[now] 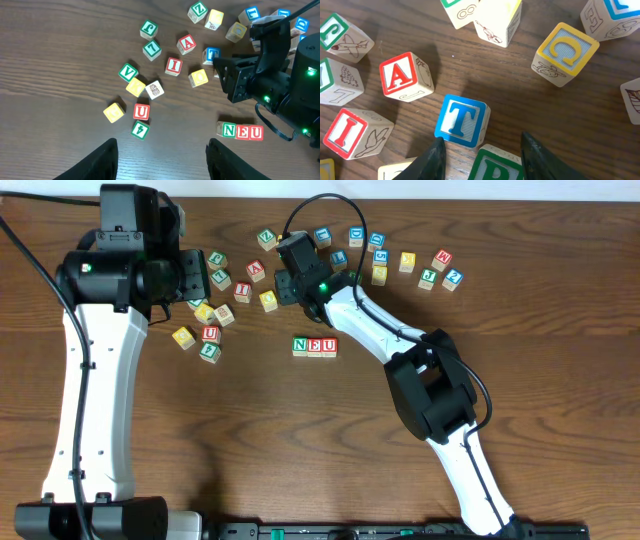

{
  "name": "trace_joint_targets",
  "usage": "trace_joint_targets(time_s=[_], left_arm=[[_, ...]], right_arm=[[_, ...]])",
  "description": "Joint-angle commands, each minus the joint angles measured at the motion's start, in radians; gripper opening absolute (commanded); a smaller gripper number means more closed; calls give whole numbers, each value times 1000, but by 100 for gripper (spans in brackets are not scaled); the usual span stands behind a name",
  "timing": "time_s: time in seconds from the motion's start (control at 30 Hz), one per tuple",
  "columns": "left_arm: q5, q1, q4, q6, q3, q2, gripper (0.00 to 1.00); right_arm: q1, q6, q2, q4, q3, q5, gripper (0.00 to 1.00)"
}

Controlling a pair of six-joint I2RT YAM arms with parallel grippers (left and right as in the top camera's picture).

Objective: Spell out NEURIPS
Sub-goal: 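Lower the right gripper onto the green R block and close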

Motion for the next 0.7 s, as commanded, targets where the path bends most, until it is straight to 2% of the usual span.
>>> trace_joint_targets(time_s=[0.0,0.67], left_arm=[[-9,-1,-4,-5,5,-3,56],[-9,-1,-4,-5,5,-3,56]], right_arm=[[5,16,37,8,19,27,43],[5,60,50,-36,19,41,32]])
